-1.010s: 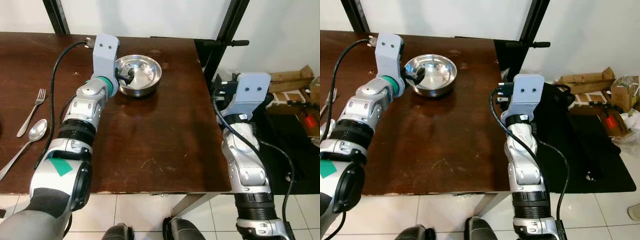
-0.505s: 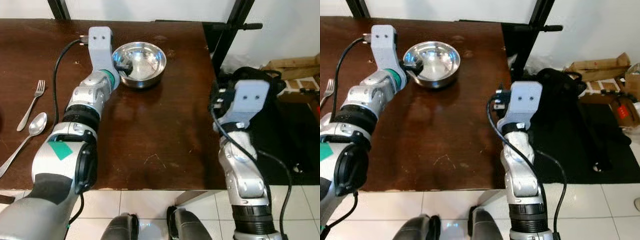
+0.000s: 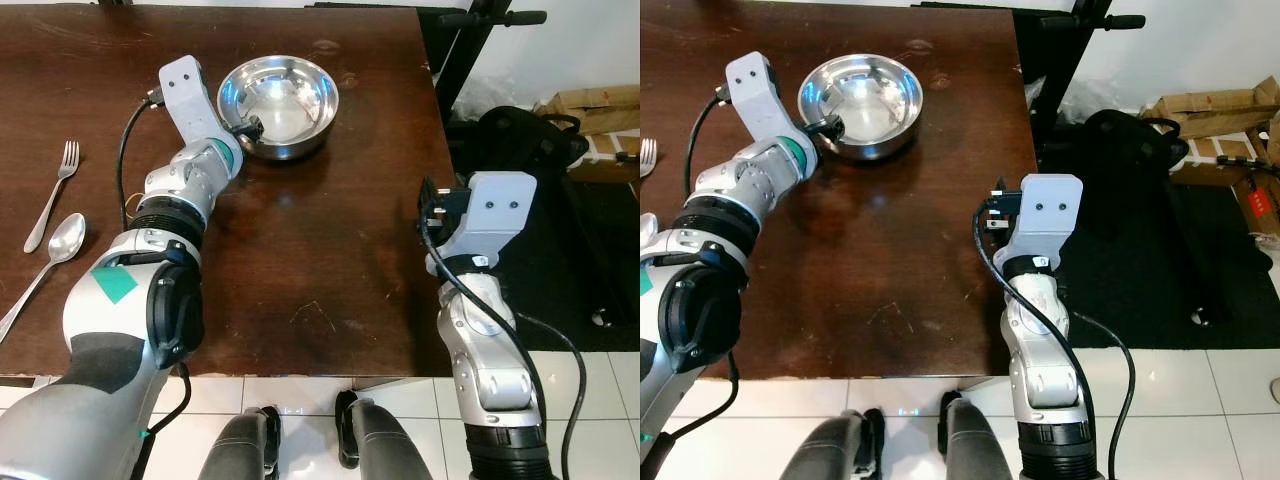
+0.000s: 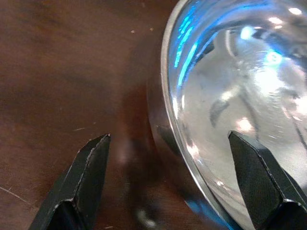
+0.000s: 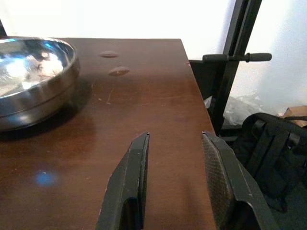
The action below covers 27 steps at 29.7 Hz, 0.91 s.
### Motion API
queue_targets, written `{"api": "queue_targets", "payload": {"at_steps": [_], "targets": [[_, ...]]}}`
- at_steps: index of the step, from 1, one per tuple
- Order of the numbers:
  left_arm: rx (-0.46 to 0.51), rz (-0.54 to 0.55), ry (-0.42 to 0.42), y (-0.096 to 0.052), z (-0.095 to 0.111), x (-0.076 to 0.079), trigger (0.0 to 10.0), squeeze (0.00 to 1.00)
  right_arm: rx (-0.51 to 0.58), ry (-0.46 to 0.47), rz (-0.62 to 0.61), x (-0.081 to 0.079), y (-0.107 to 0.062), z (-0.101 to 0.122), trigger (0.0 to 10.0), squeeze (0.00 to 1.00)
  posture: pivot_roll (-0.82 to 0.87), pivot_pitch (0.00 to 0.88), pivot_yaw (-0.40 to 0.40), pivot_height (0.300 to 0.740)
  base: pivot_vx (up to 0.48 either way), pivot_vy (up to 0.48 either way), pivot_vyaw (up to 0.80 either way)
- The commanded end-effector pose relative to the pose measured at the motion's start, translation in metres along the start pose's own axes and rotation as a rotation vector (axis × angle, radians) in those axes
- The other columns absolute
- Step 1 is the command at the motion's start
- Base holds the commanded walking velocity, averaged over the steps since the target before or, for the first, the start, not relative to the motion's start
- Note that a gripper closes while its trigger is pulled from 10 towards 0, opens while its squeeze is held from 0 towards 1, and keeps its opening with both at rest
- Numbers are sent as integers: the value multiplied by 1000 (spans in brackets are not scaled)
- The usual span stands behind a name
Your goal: Setting the table
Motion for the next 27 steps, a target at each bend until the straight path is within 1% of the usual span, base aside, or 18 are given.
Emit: {"api": "queue_targets", "payload": {"at_steps": [1, 6, 8, 14, 15, 20, 21, 27], "targets": [[-82, 18, -7, 1, -19, -5, 0, 0, -18, -7, -16, 3, -3, -3, 10000, 0, -30, 217, 71, 740, 0, 0, 0], [-99, 22, -7, 1, -23, -7, 0, 0, -21, -6, -17, 3, -3, -3, 10000, 0, -30, 217, 71, 740, 0, 0, 0], [-117, 43, -1, 1, -30, -13, 0, 0, -22, -5, -21, 5, -2, -2, 10000, 0, -36, 203, 64, 740, 0, 0, 0], [-114, 49, 1, 1, -30, -15, 0, 0, -20, -6, -22, 5, -1, -1, 10000, 0, -39, 195, 60, 740, 0, 0, 0], [-105, 47, 9, 1, -30, -16, 0, 0, -15, -9, -22, 6, 2, 0, 10000, 0, -43, 172, 48, 740, 0, 0, 0], [-86, 30, 3, 1, -28, -17, 0, 0, -5, -14, -16, 7, 6, 3, 10000, 0, -44, 158, 42, 740, 0, 0, 0], [-69, 12, 0, 1, -26, -15, 0, 0, 1, -15, -10, 6, 8, 4, 10000, 0, -42, 128, 30, 740, 0, 0, 0], [-55, -5, -3, 1, -24, -13, 0, 0, 7, -16, -5, 6, 11, 5, 10000, 0, -40, 114, 25, 740, 0, 0, 0]]}}
Point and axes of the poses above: a point about 5 cm out from each wrist's last joint towards the gripper, its own y axis pointing out of the wrist towards the gripper, its own z axis along the axis of the wrist's last joint, x = y × z, the point moved 3 cm from there along y, pointing out of the wrist towards the gripper, and after that the axes turned 4 degrees about y, right-handed, at the moved point
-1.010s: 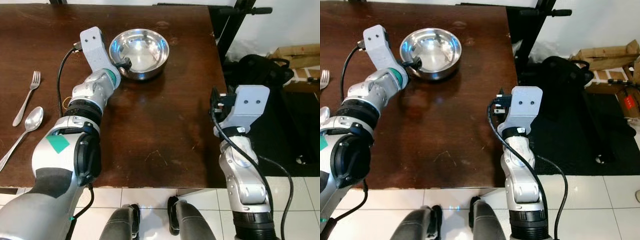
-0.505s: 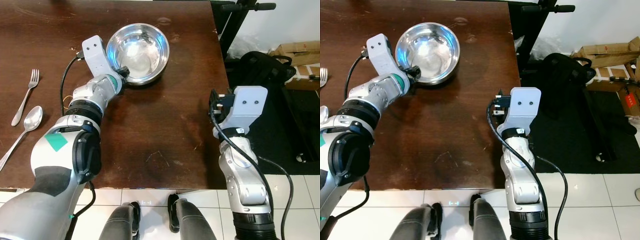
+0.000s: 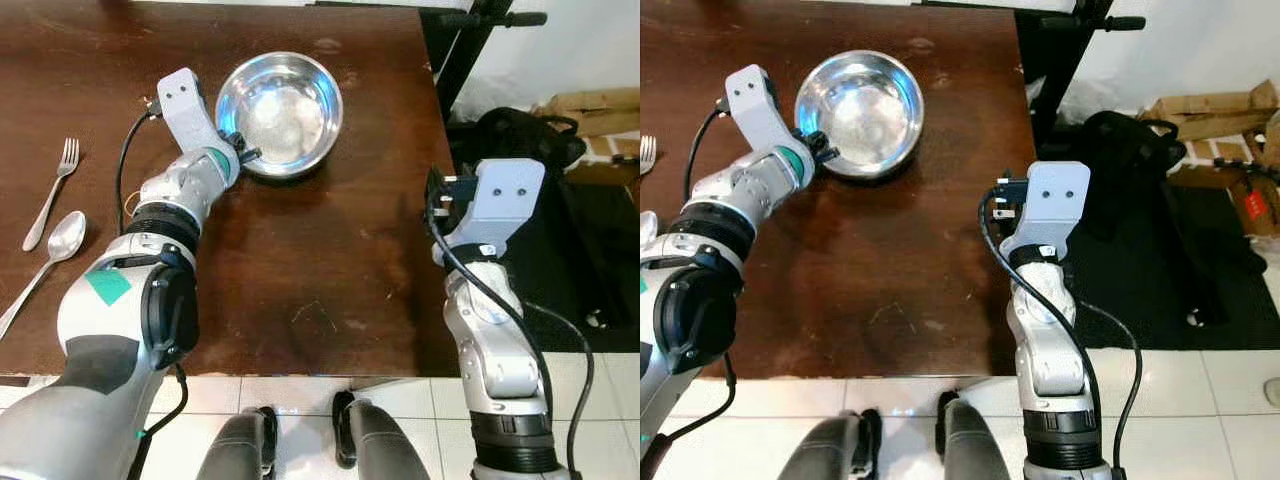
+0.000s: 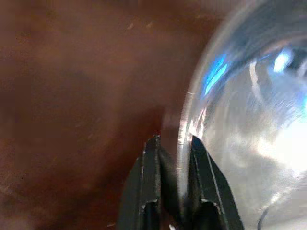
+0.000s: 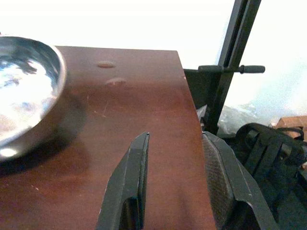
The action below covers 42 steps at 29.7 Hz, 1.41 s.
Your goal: Setting the table
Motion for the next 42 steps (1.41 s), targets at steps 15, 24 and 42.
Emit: {"api": "queue_targets", "payload": {"at_steps": [15, 24, 42], "targets": [[427, -288, 269, -50, 24, 37, 10000, 0, 36, 289, 180, -20, 3, 27, 10000, 0, -46, 28, 8, 740, 0, 0, 0], [695, -376, 331, -93, 52, 61, 10000, 0, 76, 373, 496, -59, -10, 52, 10000, 0, -42, 13, -3, 740, 0, 0, 0], [812, -417, 402, -125, 70, 73, 10000, 0, 86, 401, 470, -58, 2, 56, 10000, 0, -33, 16, -18, 740, 0, 0, 0]]}}
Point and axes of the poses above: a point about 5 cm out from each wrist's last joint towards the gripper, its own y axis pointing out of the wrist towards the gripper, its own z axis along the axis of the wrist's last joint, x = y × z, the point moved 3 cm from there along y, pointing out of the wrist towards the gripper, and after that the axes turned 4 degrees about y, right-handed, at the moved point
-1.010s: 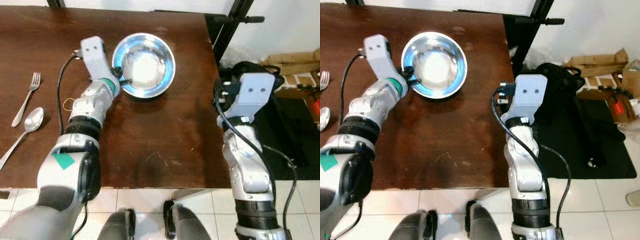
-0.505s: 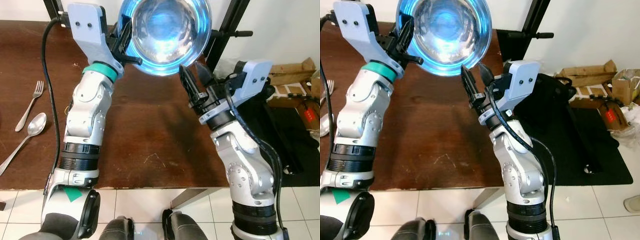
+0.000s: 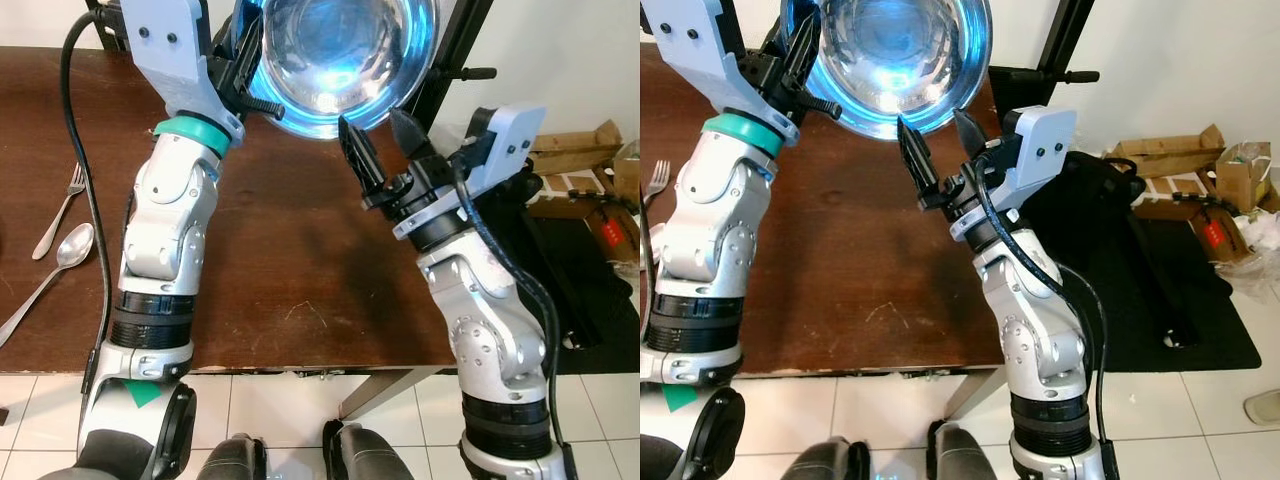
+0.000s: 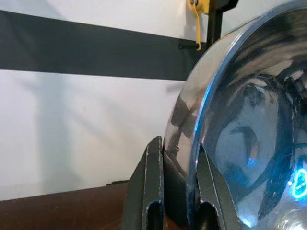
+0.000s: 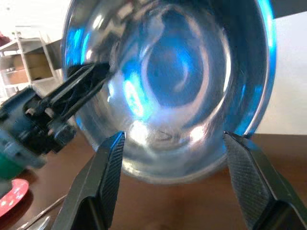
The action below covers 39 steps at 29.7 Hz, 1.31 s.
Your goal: Setting the table
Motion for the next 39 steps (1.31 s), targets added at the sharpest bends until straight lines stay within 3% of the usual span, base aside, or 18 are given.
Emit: {"api": "queue_targets", "payload": {"at_steps": [1, 2, 4, 5, 8, 9, 10, 11, 16, 22, 26, 31, 33, 39], "targets": [[39, -28, -4, 0, 10, 6, 10000, 0, -18, 3, -71, 14, -3, -4, 10000, 0, -33, 16, -18, 740, 0, 0, 0], [45, -24, 5, -2, 13, 6, 10000, 0, -16, -37, -169, 29, -2, -5, 10000, 0, -26, 15, -22, 740, 0, 0, 0], [45, -24, 5, -2, 13, 6, 10000, 0, -16, -37, -169, 29, -2, -5, 10000, 0, -26, 15, -22, 740, 0, 0, 0], [51, 16, 57, -2, 14, 0, 10000, 0, 2, -83, -245, 41, -2, -3, 10000, 0, -23, 15, -25, 740, 0, 0, 0], [51, 16, 57, -2, 14, 0, 10000, 0, 2, -83, -245, 41, -2, -3, 10000, 0, -23, 15, -25, 740, 0, 0, 0], [64, 79, 127, -2, 16, -9, 10000, 0, 17, -140, -299, 50, -4, 1, 10000, 0, -26, 14, -26, 740, 0, 0, 0], [64, 79, 127, -2, 16, -9, 10000, 0, 17, -140, -299, 50, -4, 1, 10000, 0, -26, 14, -26, 740, 0, 0, 0], [77, 130, 184, -2, 17, -15, 10000, 0, 28, -176, -331, 55, -6, 3, 10000, 0, -24, 15, -24, 740, 0, 0, 0], [94, 188, 245, -3, 20, -23, 10000, 0, 36, -205, -357, 60, -10, 4, 10000, 0, -24, 15, -24, 740, 0, 0, 0], [89, 151, 218, -4, 19, -17, 10000, 0, 32, -203, -368, 63, -11, 3, 10000, 0, -21, 12, -23, 740, 0, 0, 0], [69, 78, 176, -5, 15, -3, 10000, 0, 48, -136, -299, 53, -5, 4, 10000, 0, -23, 10, -22, 740, 0, 0, 0], [57, 39, 150, -5, 14, 4, 10000, 0, 60, -117, -266, 48, -2, 6, 10000, 0, -24, 11, -21, 740, 0, 0, 0], [45, -35, 106, -6, 12, 16, 10000, 0, 74, -102, -222, 38, 4, 7, 10000, 0, -24, 12, -21, 740, 0, 0, 0], [48, -62, 93, -7, 12, 22, 10000, 0, 72, -78, -194, 33, 9, 4, 10000, 0, -17, 12, -26, 740, 0, 0, 0]]}}
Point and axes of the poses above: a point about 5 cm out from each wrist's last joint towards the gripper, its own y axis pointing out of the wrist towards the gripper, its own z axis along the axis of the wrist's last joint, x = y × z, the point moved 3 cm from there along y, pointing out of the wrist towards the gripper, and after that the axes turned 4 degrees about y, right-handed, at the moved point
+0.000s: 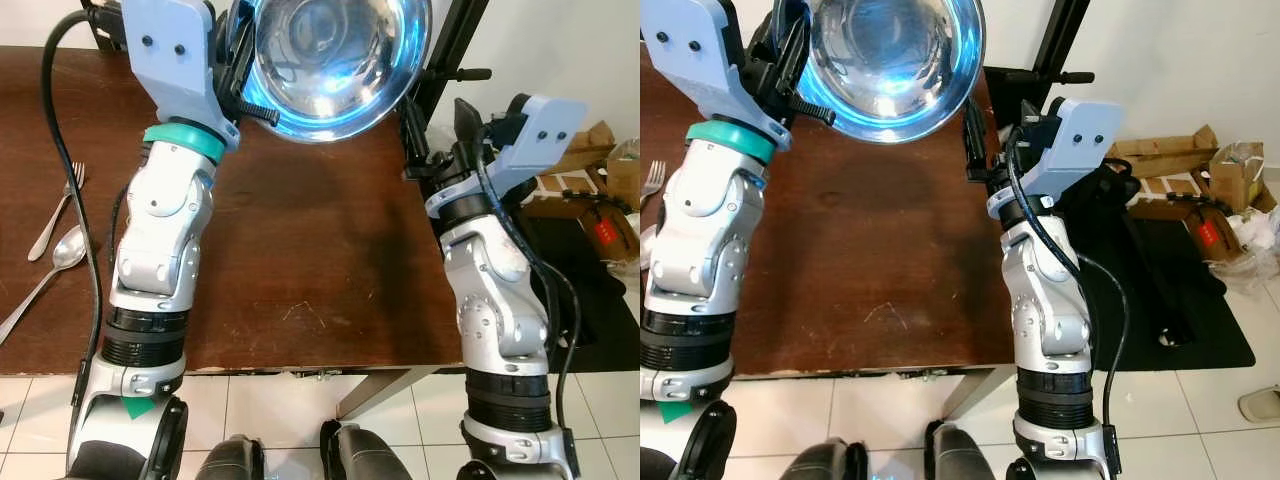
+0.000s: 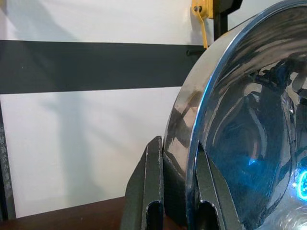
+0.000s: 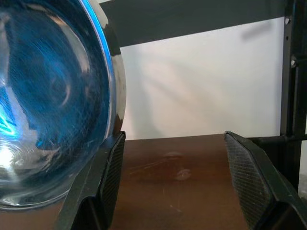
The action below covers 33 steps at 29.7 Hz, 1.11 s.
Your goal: Setting the table
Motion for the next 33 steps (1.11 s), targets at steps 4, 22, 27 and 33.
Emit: {"api": "queue_targets", "payload": {"at_steps": [4, 22, 27, 33], "targets": [[11, -79, -29, -1, 3, 16, 10000, 0, 9, 34, 65, -13, 4, 1, 10000, 0, -17, 12, -26, 740, 0, 0, 0], [35, 45, 160, 0, 3, 0, 10000, 0, 13, 30, 73, -12, 4, 2, 10000, 0, -22, 6, -28, 740, 0, 0, 0], [30, -24, 32, 0, 5, 11, 10000, 0, 6, 27, 78, -12, 6, 0, 10000, 0, -17, 2, -29, 740, 0, 0, 0], [1, -135, -136, -3, 3, 23, 10000, 0, -5, 32, 77, -11, 8, -3, 10000, 0, -13, 0, -30, 740, 0, 0, 0]]}}
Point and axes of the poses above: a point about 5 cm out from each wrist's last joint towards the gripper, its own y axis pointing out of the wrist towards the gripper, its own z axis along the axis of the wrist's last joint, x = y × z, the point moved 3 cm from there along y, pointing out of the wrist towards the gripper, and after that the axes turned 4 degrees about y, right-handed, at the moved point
